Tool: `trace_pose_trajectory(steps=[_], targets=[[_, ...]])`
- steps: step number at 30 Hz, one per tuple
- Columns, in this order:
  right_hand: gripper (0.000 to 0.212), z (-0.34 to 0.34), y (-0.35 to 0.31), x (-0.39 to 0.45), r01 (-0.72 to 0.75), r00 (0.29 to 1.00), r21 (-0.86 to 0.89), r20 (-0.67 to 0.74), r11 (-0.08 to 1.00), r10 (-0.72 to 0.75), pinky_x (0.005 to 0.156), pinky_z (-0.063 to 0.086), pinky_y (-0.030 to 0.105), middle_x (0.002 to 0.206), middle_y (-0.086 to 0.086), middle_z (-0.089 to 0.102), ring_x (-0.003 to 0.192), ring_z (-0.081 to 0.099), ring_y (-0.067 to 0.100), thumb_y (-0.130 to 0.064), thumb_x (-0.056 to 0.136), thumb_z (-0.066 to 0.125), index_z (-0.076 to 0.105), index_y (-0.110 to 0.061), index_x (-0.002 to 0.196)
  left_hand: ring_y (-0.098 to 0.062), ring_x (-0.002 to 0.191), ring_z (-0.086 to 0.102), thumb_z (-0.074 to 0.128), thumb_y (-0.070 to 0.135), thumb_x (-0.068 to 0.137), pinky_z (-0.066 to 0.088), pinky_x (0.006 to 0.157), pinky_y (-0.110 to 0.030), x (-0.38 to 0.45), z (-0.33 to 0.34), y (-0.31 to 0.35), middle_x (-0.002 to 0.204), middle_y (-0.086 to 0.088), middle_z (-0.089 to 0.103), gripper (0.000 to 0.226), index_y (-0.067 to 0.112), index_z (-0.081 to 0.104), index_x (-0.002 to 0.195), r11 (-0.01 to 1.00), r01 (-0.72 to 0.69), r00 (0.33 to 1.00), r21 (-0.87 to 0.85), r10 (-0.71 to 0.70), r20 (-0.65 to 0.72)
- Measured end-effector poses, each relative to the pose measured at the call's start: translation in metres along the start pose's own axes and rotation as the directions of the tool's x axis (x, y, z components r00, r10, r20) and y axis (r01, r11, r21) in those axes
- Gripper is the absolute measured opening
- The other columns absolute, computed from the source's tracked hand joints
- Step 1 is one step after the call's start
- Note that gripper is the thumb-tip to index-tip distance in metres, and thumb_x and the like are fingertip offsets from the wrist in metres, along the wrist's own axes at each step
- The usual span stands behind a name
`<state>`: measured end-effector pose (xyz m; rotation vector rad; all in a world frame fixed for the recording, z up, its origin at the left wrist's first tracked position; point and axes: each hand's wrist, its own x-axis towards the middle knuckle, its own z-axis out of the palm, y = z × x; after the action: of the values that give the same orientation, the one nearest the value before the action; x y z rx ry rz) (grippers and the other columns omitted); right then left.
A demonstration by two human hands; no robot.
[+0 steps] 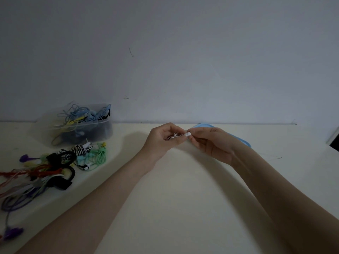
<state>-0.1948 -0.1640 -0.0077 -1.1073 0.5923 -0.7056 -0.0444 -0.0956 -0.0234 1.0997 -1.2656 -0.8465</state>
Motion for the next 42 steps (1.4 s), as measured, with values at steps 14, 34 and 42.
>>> trace_pose_trajectory(steps=[14, 34, 42], targets=[[0.019, -0.002, 0.001, 0.0, 0.037, 0.999, -0.066, -0.02, 0.997, -0.039, 0.07, 0.053, 0.014, 0.088, 0.011, 0.072, 0.083, 0.07, 0.012, 0.006, 0.089, 0.05, 0.068, 0.007, 0.085, 0.005, 0.048, 0.046, 0.069, 0.01, 0.082, 0.032, 0.049, -0.004, -0.001, -0.001, 0.002, 0.059, 0.015, 0.059, 0.005, 0.01, 0.064, 0.079, 0.999, 0.039, 0.999, 0.011, -0.039, 0.0], [0.016, 0.09, -0.015, 0.031, 0.108, 0.994, -0.4, 0.052, 0.91, -0.095, 0.067, 0.057, 0.02, 0.085, 0.015, 0.064, 0.072, 0.063, 0.019, -0.004, 0.092, 0.052, 0.064, 0.007, 0.094, -0.012, 0.079, 0.056, 0.063, 0.02, 0.087, 0.044, 0.068, -0.02, 0.026, -0.117, 0.064, 0.089, 0.003, 0.062, 0.008, 0.014, 0.062, 0.092, 0.623, -0.056, 0.897, 0.78, 0.375, -0.235], [0.018, 0.159, -0.003, 0.073, 0.2, 0.979, -0.602, 0.096, 0.773, -0.179, 0.074, 0.058, 0.029, 0.087, 0.02, 0.065, 0.071, 0.062, 0.024, 0.002, 0.089, 0.051, 0.065, 0.01, 0.098, -0.02, 0.097, 0.057, 0.068, 0.019, 0.083, 0.046, 0.084, -0.031, 0.009, -0.188, 0.061, 0.109, -0.005, 0.059, 0.027, 0.016, 0.063, 0.109, 0.509, 0.09, 0.957, 0.856, 0.193, -0.215]])
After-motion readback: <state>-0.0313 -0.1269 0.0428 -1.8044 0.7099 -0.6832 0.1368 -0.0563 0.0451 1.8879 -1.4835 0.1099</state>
